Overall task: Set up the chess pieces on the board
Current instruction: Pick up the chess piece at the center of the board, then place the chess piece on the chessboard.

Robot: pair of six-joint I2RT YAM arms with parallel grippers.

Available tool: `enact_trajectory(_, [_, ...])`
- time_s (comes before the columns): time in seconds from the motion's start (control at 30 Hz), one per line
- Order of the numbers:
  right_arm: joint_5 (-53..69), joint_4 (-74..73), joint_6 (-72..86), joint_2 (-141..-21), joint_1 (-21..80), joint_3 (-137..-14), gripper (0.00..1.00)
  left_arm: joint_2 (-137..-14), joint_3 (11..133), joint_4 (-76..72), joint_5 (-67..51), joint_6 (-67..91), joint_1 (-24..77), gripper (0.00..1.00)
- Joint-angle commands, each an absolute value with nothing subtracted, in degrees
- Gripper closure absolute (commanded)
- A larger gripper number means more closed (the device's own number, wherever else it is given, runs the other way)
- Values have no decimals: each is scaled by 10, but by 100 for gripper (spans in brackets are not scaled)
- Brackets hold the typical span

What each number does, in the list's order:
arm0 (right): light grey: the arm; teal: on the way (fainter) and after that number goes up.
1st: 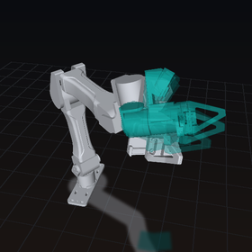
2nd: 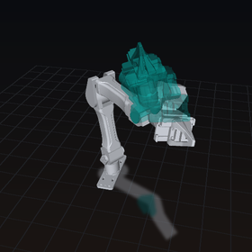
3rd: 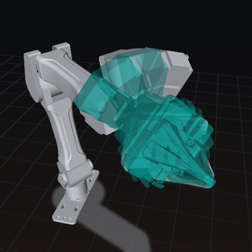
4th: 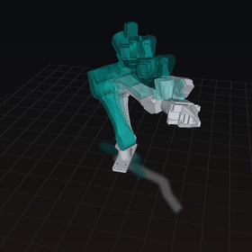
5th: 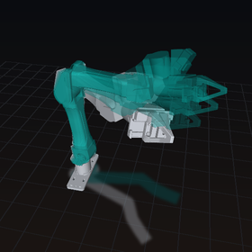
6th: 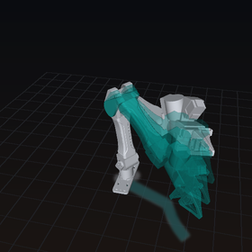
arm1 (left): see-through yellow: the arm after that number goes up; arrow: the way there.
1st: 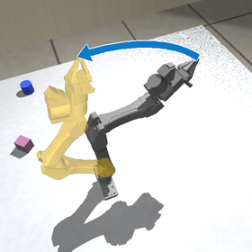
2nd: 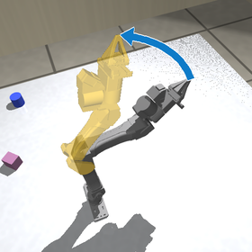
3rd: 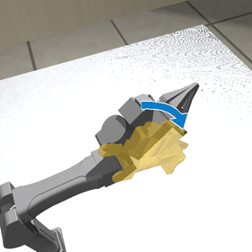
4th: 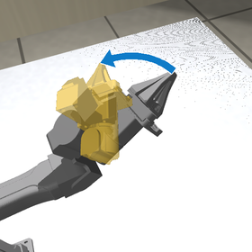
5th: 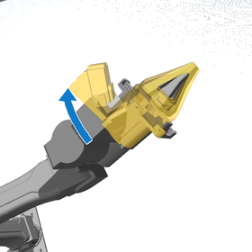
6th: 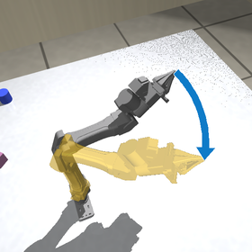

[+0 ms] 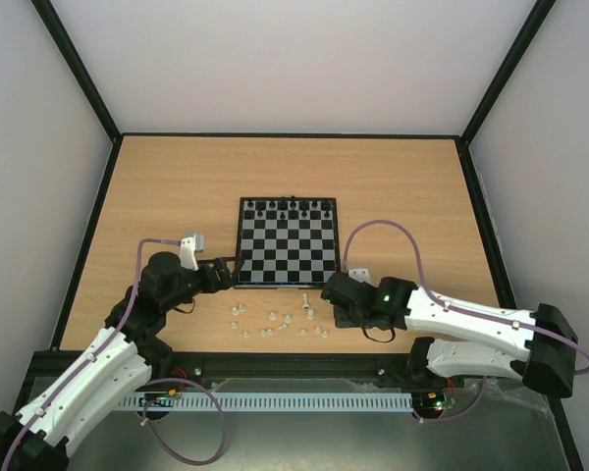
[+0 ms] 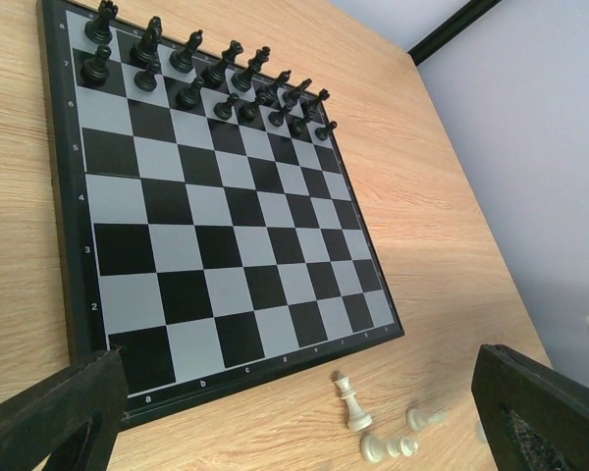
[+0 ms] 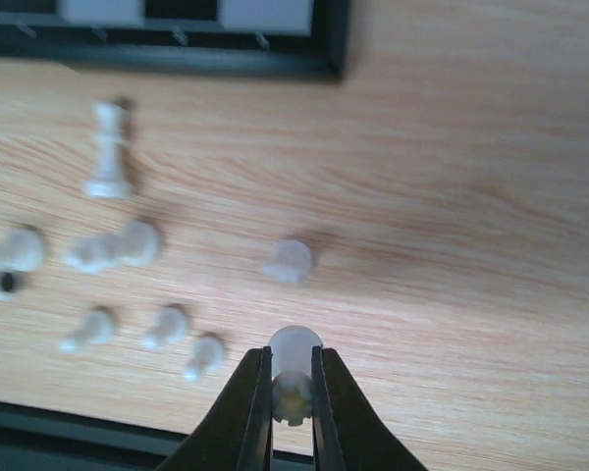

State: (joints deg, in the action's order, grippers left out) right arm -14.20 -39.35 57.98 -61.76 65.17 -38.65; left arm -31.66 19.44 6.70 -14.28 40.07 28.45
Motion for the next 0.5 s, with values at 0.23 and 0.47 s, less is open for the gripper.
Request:
enact_trajectory(0.23, [-180, -424, 449, -702, 579, -519, 89, -329, 206, 58, -134, 394, 287, 1])
enact_trajectory(0.47, [-130, -364, 368, -785, 490, -552, 89, -340, 231, 74, -126, 383, 288, 1])
